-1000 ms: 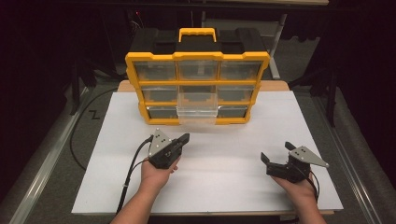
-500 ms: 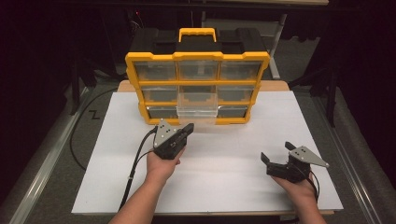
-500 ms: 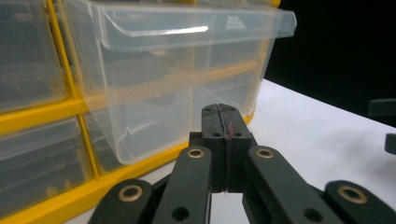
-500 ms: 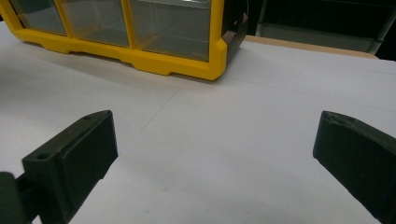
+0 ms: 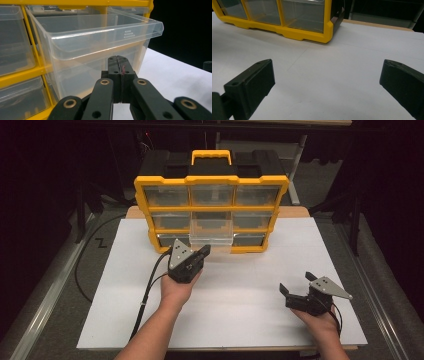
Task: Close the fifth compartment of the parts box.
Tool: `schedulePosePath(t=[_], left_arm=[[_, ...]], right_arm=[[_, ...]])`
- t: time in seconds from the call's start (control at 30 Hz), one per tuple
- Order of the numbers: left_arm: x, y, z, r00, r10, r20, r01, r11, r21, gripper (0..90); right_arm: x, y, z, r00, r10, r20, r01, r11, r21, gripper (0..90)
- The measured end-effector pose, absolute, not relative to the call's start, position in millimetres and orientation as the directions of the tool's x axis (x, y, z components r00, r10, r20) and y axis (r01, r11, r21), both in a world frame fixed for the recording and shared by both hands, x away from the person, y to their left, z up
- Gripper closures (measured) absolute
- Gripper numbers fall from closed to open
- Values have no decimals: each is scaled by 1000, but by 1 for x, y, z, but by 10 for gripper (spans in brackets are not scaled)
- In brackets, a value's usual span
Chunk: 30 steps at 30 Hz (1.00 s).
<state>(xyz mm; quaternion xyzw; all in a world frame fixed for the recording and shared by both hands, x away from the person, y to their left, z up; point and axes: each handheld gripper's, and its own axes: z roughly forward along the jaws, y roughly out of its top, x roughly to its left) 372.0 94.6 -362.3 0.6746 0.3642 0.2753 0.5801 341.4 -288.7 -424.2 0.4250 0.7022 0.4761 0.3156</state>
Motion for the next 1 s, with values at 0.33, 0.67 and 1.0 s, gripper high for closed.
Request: schedulePosePath(t=[0.33,0.67,1.0], left_arm=[[374,89,-360,584,811,-42,162,-65,985,897],[379,86,-355,575,818,-31,151,-69,986,897],[385,85,-354,562,826,-26,155,-75,985,897]], right_arm=[[341,-289,-424,-440,897,-43,294,189,937,11],[341,-289,-424,-441,897,-43,293,189,937,11],[340,-289,-424,-438,898,-35,298,182,937,11]])
